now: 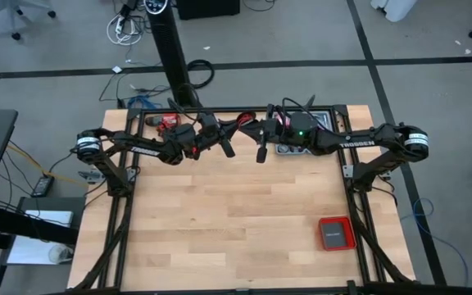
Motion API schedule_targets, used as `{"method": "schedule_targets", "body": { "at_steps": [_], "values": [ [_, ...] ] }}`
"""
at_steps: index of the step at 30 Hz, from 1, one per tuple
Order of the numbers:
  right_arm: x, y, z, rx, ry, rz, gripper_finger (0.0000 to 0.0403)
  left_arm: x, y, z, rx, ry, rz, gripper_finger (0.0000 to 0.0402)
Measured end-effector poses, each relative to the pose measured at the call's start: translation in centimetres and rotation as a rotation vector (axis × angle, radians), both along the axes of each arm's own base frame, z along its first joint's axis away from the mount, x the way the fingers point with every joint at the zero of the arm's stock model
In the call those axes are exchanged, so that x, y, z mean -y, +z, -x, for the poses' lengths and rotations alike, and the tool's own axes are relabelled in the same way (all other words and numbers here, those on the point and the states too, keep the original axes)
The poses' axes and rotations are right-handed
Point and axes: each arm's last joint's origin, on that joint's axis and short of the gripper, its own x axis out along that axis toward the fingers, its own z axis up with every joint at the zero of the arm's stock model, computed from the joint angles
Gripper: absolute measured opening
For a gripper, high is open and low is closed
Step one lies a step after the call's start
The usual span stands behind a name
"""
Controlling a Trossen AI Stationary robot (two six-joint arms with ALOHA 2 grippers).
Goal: Coil cords
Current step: Coil the red wire on the black spool
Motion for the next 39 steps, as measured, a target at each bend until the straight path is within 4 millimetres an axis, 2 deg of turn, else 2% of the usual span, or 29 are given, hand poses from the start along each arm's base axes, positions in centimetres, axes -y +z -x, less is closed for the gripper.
{"method": "schedule_targets", "body": {
  "at_steps": [8,15,33,39],
  "values": [
    [0.1,-0.3,0.0,-0.019,-0.016,0.008,0.0034,0.0,0.1,0.0,0.009,-0.002,-0.001,0.0000],
    [0.1,-0.4,0.0,-0.024,-0.046,-0.007,0.0006,0.1,0.2,0.0,0.022,-0.005,-0.005,0.0000],
    [0.1,0.1,0.0,0.043,-0.050,-0.064,0.0001,0.1,0.7,0.1,0.055,-0.004,-0.011,0.0000],
    [0.1,-0.1,0.0,0.007,-0.073,-0.059,0.0001,0.0,1.2,-0.8,-0.006,0.039,0.014,0.0000]
  ]
}}
